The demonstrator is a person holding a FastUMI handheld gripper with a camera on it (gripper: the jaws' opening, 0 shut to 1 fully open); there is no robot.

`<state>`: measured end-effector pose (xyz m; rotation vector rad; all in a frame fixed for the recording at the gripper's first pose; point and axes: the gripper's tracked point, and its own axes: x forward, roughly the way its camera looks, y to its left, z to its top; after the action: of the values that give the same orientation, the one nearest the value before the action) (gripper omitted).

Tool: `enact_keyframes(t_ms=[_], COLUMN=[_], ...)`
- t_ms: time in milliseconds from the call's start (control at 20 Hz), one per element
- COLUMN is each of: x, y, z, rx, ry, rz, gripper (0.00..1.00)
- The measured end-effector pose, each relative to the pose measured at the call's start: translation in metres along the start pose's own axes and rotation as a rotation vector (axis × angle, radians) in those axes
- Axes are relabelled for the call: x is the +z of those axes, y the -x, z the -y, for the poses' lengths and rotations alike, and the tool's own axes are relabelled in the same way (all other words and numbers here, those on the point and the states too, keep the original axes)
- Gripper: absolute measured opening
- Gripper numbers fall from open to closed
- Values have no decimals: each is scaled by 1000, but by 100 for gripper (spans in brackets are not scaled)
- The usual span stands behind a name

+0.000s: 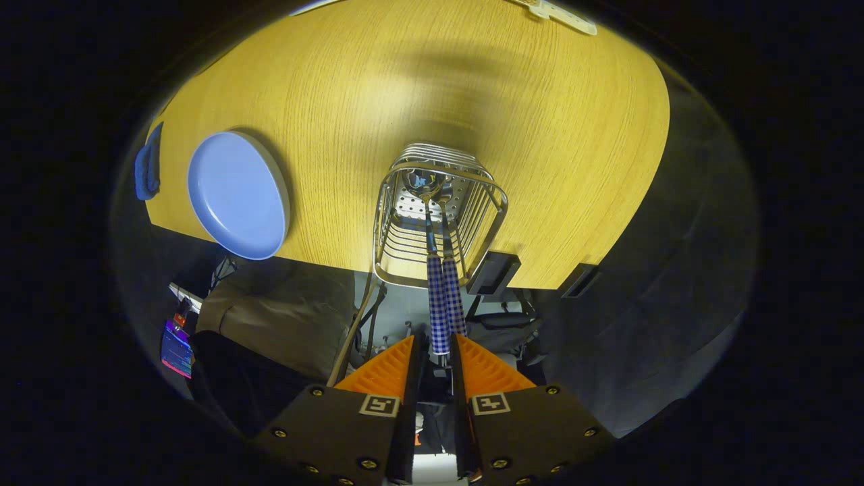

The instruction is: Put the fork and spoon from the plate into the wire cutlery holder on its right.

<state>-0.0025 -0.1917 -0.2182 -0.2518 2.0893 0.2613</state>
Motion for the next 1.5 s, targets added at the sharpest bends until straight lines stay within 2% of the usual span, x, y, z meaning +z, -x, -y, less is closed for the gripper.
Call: enact_keyframes(t_ms=[100,200,350,550,650,750,900,1050,1300,1400,1500], x=[-3,-5,-9,-5,-7,-14,-38,-50,-75,-87,-88], y=[5,14,35,76,111,134,138,150,203,225,232], z=[-9,-14,-31,-78,-88,-104,-126,-136,-166,-172,-178], rx=[39,35,27,60,35,39,46,-30,-54,-90,-162], ry=[-18,-17,-22,-39,-106,-142,-163,-161,-146,-152,-147], rz=[83,195,443,937,1229,1419,1534,1658,1969,2090,2150], gripper=[24,24,25,25,25,24,25,25,25,24,24])
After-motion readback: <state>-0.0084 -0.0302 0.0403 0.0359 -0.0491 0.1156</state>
